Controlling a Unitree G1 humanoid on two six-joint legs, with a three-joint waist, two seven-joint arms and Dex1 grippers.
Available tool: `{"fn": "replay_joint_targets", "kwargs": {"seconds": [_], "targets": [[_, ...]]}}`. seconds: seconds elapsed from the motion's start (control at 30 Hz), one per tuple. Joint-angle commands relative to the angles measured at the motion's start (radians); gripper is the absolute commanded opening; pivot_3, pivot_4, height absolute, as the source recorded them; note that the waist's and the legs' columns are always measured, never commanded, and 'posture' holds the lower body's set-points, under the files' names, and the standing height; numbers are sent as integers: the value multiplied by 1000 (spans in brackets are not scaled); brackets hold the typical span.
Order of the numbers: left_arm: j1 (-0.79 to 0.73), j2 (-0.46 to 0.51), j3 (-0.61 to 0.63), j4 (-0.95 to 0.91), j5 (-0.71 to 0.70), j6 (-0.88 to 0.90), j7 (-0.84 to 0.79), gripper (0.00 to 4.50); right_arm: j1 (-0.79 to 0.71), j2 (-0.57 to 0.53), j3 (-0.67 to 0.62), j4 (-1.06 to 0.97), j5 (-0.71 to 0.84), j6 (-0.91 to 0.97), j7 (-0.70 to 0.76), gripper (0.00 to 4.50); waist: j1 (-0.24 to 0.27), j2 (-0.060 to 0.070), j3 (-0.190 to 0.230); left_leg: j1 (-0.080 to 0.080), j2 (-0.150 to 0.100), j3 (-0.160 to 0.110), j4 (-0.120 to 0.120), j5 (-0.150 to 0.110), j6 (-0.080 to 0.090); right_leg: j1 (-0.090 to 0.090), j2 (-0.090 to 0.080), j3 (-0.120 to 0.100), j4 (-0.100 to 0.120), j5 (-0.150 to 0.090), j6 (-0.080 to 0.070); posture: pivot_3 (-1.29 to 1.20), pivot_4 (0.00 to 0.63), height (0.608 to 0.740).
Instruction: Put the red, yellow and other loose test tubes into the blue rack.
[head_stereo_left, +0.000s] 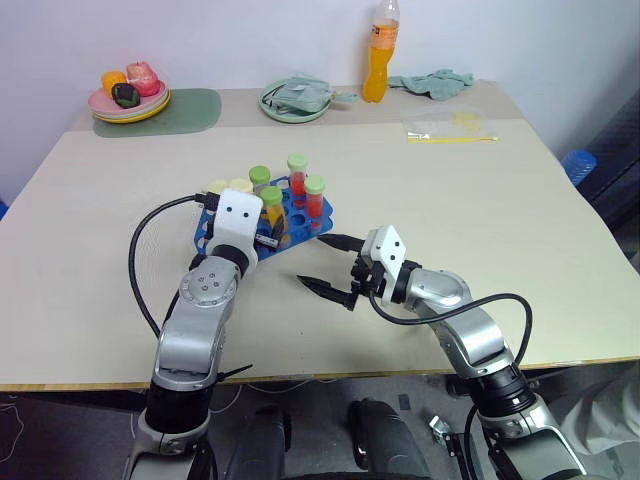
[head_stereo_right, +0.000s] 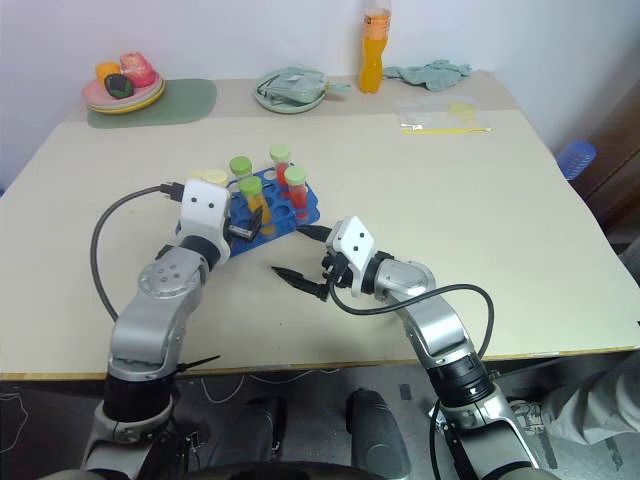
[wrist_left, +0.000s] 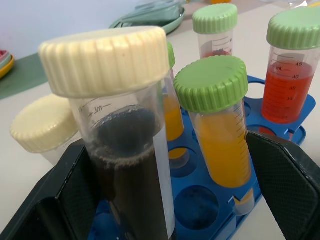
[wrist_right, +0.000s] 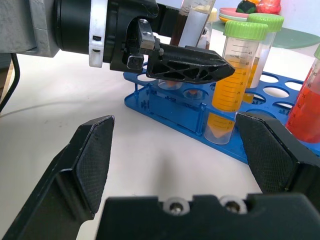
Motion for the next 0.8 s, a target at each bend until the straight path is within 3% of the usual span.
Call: {"fn": "replay_joint_targets", "kwargs": {"seconds": [0.03, 0.4, 0.8], "targets": [[-15, 8, 35, -54, -2, 7, 11, 4415, -10, 11, -7, -24, 8, -14, 0, 4278, 0, 0, 0, 0, 0, 0, 0, 0, 0, 0, 0, 0, 0, 0, 0, 0, 150, 740], [44, 19, 99, -129, -52, -5, -7, 4415, -18, 16, -9, -15, 8, -15, 4, 4278, 2, 0, 0, 0, 0, 0, 0, 0, 0, 0, 0, 0, 0, 0, 0, 0, 150, 740], [-23, 14, 122, -84, -127, 81, -16, 4415, -20, 25, -7, -9, 5, -19, 7, 4278, 2, 0, 0, 0, 0, 0, 0, 0, 0, 0, 0, 0, 0, 0, 0, 0, 150, 740]]}}
